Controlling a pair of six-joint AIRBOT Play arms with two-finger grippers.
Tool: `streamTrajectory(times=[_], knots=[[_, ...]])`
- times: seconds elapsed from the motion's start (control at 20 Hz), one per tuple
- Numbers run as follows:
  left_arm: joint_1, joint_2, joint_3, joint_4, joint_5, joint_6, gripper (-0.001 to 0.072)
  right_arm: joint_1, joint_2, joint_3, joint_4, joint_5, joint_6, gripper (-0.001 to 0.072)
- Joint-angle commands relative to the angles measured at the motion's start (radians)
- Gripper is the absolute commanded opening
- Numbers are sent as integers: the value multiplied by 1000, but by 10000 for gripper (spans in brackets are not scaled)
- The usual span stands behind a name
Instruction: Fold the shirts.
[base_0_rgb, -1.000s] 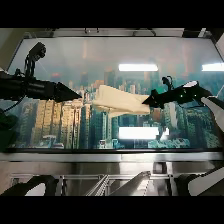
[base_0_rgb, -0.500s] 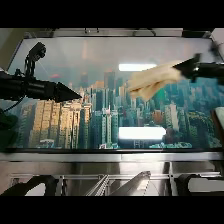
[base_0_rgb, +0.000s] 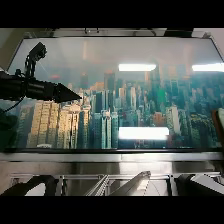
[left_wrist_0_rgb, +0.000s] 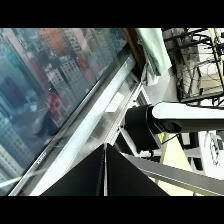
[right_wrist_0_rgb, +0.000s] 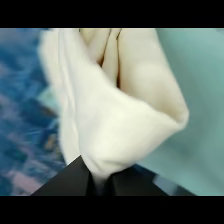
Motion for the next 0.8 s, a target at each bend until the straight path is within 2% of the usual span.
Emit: streamTrajectory(times=[0.0,0.15,0.2,0.25,0.35,0.5,0.65,0.75], knots=[[-1,0,-1,1,-1,0,23,-182,8,-174,-241,-16,-21,21],[-1,0,0,4,-4,0,23,-242,-8,-300,-242,-144,-123,23],[-1,0,0,5,-1,0,22,-245,-18,-307,-243,-154,-152,60],[-1,0,0,5,3,0,22,-245,-24,-307,-237,-153,-147,218],[-1,0,0,5,9,0,22,-232,-24,-296,-219,-137,-149,720],[-1,0,0,-2,19,0,22,-155,-23,-234,-218,-10,-157,704],[0,0,3,-2,31,0,22,-7,8,-158,-216,111,-67,703],[0,0,43,1,25,0,22,116,48,-103,-172,129,-3,703]])
